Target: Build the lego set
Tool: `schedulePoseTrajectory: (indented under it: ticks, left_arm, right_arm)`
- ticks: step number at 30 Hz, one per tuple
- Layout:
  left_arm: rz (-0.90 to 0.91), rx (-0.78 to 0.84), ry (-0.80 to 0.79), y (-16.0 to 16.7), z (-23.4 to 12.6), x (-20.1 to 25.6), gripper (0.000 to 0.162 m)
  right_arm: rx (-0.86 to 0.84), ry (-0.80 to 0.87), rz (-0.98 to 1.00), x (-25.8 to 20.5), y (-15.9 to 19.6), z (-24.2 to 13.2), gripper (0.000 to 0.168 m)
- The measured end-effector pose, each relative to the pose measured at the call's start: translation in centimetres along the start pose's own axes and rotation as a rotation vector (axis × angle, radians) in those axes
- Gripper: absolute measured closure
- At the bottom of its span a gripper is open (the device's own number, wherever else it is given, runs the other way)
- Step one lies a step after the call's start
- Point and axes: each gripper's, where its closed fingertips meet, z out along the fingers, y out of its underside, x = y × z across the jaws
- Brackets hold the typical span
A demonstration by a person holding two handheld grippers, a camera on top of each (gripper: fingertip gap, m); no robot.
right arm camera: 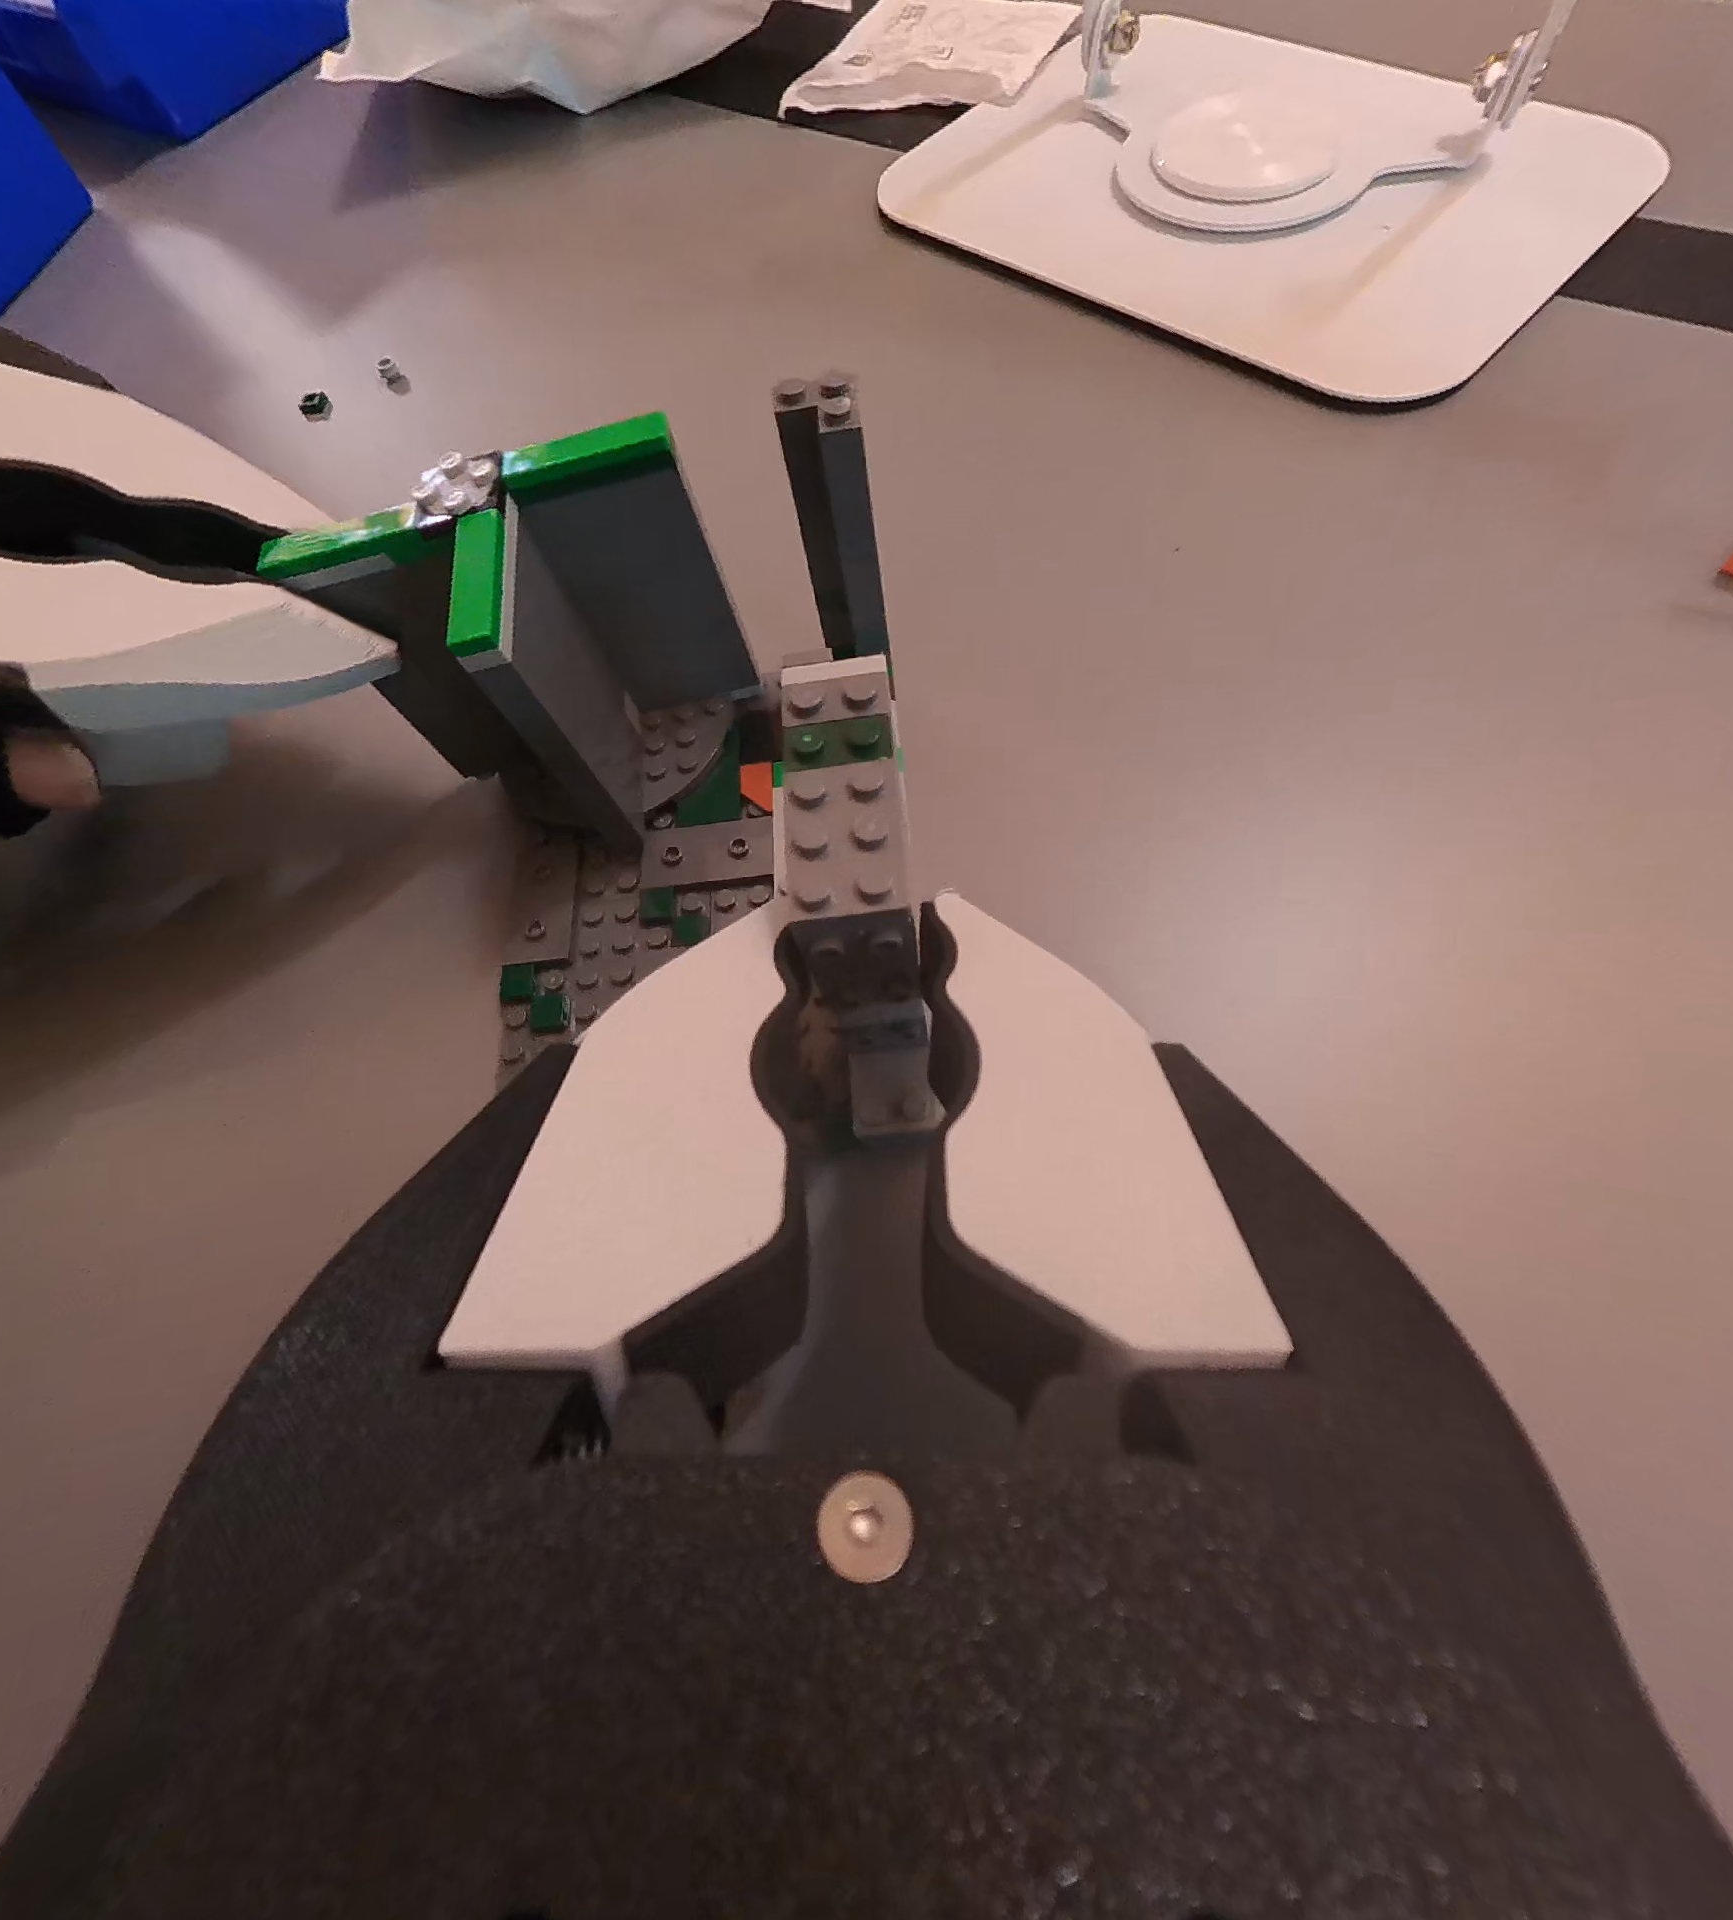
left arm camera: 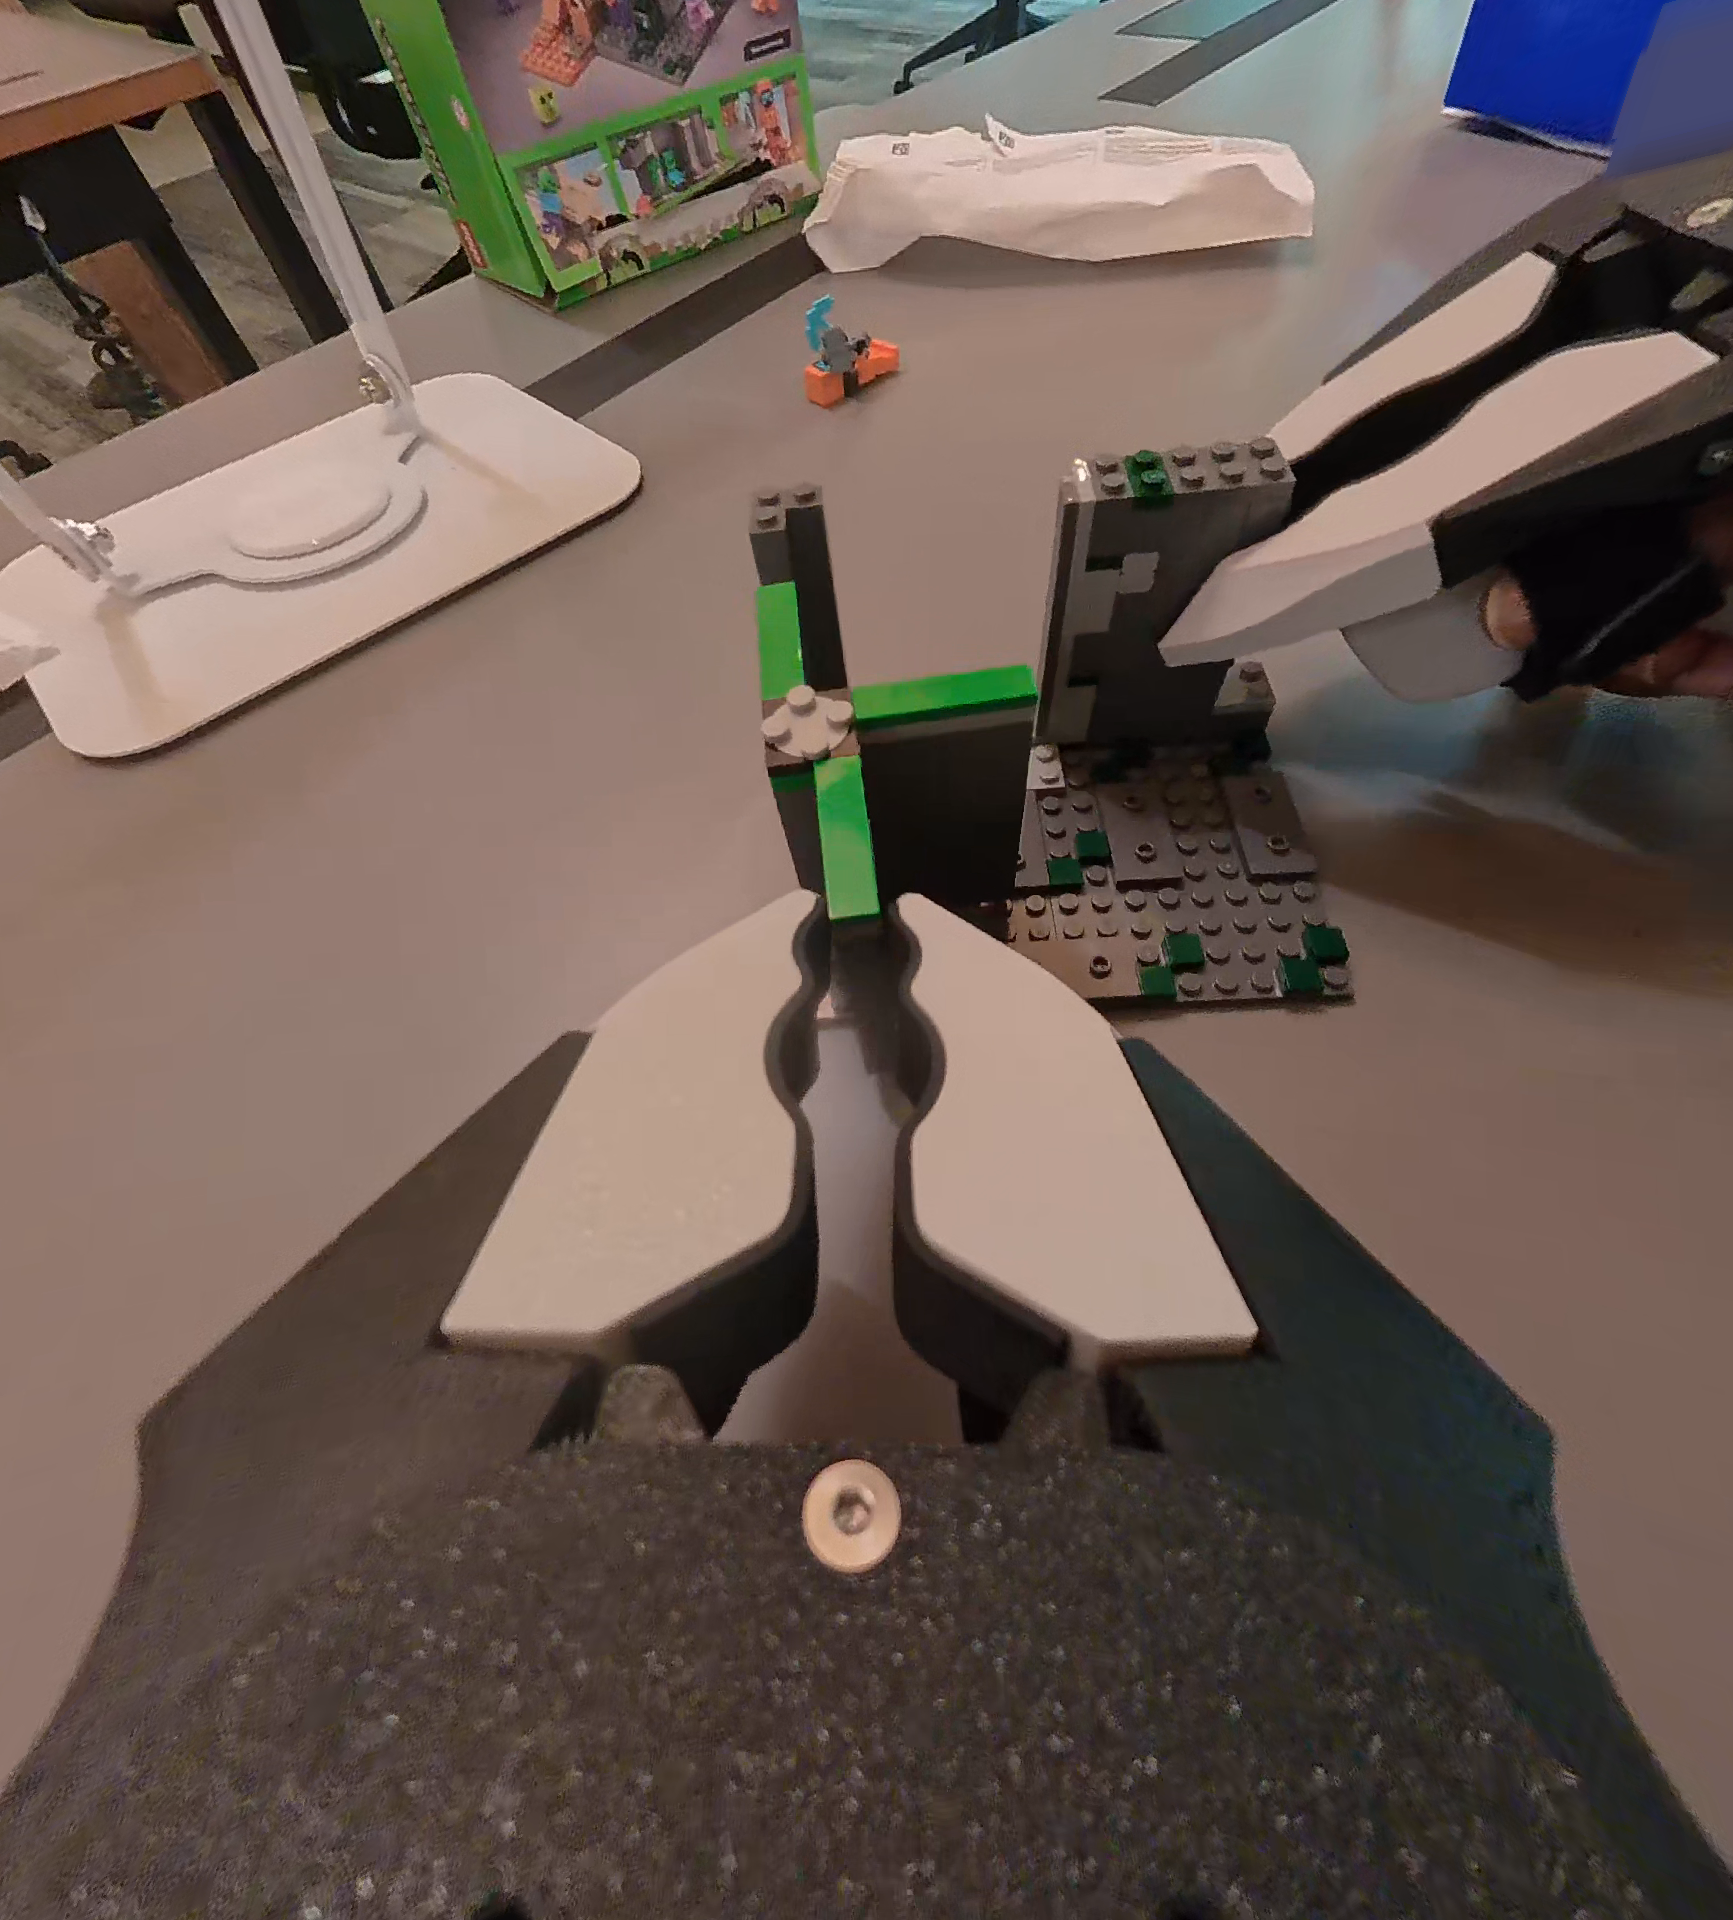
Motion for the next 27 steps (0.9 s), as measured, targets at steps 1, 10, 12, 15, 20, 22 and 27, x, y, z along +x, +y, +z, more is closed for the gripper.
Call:
schedulePoseTrajectory:
  ticks: [1,10,12,15,20,22,27]
  left_arm:
    - [-0.004,0.000,-0.002,0.0,0.0,-0.1,0.153]
    - [-0.018,-0.003,-0.017,0.3,-0.4,-1.1,0.151]
    - [-0.025,0.000,-0.014,0.4,-0.5,-1.3,0.150]
    - [-0.031,0.004,-0.012,0.3,-0.5,-1.4,0.149]
    - [-0.026,-0.001,-0.003,0.5,-0.3,-1.3,0.149]
    - [-0.022,-0.001,0.000,0.5,-0.3,-1.2,0.149]
    - [-0.008,0.000,-0.004,0.5,-0.3,-1.2,0.149]
  right_arm:
    - [0.004,0.000,0.003,-0.2,0.0,0.0,0.149]
    - [0.018,-0.022,-0.004,-1.2,0.1,-0.3,0.147]
    - [0.041,-0.034,-0.016,-1.3,-0.4,-0.7,0.144]
    - [0.073,-0.072,-0.054,-1.4,-1.5,-1.5,0.137]
    - [0.043,-0.346,-0.108,-3.0,-3.1,-2.9,0.120]
    - [0.045,-0.467,-0.150,-3.0,-4.2,-3.7,0.120]
    - [0.052,-0.544,-0.300,-0.2,-7.2,-3.2,0.121]
